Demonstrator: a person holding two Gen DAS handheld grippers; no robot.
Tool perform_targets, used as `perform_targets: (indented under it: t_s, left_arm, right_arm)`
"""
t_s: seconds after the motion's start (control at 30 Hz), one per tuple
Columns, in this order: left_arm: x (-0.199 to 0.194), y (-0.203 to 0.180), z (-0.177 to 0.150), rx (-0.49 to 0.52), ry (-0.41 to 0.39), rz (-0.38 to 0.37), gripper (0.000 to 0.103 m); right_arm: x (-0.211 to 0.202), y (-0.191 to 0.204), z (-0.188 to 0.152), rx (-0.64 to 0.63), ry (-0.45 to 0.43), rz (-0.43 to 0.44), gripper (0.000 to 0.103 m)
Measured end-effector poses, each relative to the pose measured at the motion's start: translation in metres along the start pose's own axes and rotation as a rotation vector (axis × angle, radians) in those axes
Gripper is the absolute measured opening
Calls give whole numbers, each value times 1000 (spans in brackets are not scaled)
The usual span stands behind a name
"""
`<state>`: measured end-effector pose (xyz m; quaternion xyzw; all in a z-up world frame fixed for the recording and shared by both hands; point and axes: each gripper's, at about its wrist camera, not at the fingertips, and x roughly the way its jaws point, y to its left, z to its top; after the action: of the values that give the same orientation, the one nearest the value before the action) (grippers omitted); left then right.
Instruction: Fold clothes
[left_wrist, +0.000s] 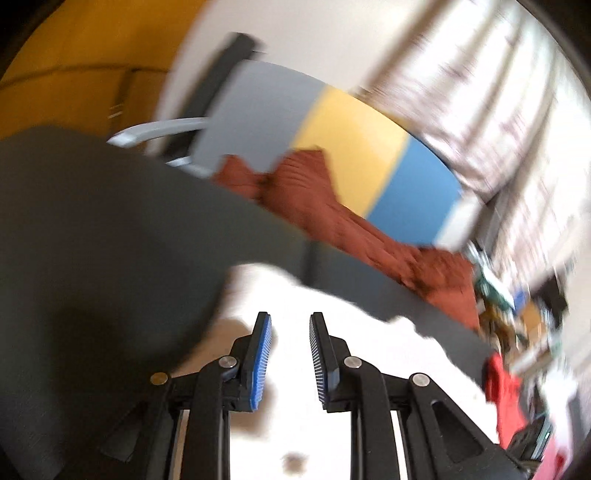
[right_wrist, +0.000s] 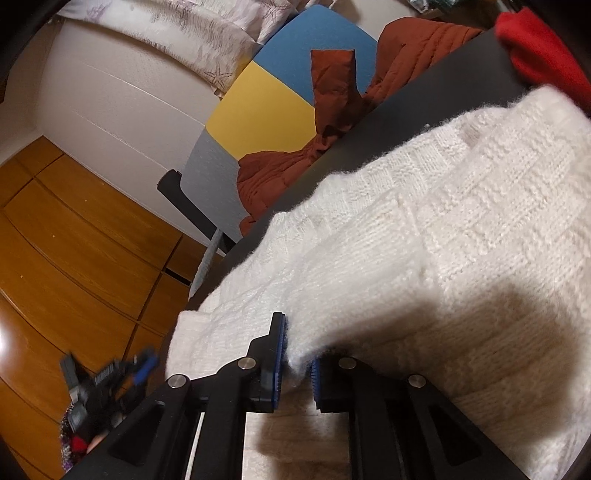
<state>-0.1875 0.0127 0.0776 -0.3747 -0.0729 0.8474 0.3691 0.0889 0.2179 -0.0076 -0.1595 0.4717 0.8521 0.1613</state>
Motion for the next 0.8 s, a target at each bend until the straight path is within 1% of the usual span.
perform_targets:
  t_s: [0.03, 0.07, 0.1, 0.13, 0.17, 0.2, 0.3, 0.33, 0.37, 0.47, 0.5, 0.57, 0.6, 0.63, 0.67, 0.7, 0.73, 0.77, 0.8]
  left_arm:
    - [12, -10, 3, 57, 30, 6, 20]
    - [27, -17, 5, 117, 70, 28, 20]
    - [42, -21, 5, 169, 113, 75, 20]
    - [54, -19, 4, 199, 144, 138, 18]
    - [59, -11, 4, 192, 149, 171, 13]
    - [60, 0, 4, 164, 140, 184, 8]
    - [58, 26, 5, 76, 109, 228, 2]
    - [56, 31, 4, 53, 96, 249, 2]
    - [52, 32, 3, 46, 86, 258, 2]
    - [36, 29, -2, 44, 69, 243, 2]
    - [30, 28, -4, 43, 64, 238, 0]
    - [19, 26, -7, 42, 53, 229, 3]
    - [14, 26, -9, 41, 47, 224, 9]
    - [9, 25, -10, 40, 42, 219, 17]
    - [3, 24, -12, 39, 37, 215, 18]
    - [-1, 25, -17, 31, 28, 209, 19]
    - [-4, 27, -24, 18, 17, 203, 24]
    - [-6, 29, -31, 4, 7, 198, 26]
    - [-3, 36, -37, -34, 34, 182, 27]
  right_arm:
    - [1, 0, 0, -1, 0, -1, 13]
    - [1, 0, 0, -2, 0, -1, 13]
    - [1, 0, 0, -2, 0, 0, 13]
    - [1, -1, 0, -2, 0, 1, 13]
    - [1, -1, 0, -3, 0, 1, 13]
    - [1, 0, 0, -3, -1, 2, 13]
    - [1, 1, -1, -2, 0, 7, 13]
    - [2, 1, 0, -2, 3, 11, 13]
    - [2, 1, 0, -1, 5, 14, 13]
    - [3, 1, 1, 1, 13, 24, 13]
    - [4, 1, 1, 1, 16, 27, 13]
    - [5, 1, 2, 3, 21, 34, 13]
    - [5, 2, 3, 7, 31, 30, 13]
    - [6, 3, 6, 13, 52, 19, 14]
    - [7, 4, 10, 30, 77, 9, 19]
    - [9, 5, 14, 58, 84, 9, 31]
    - [10, 6, 18, 88, 85, 12, 38]
    - [12, 7, 22, 118, 86, 14, 49]
    - [13, 7, 26, 149, 87, 17, 48]
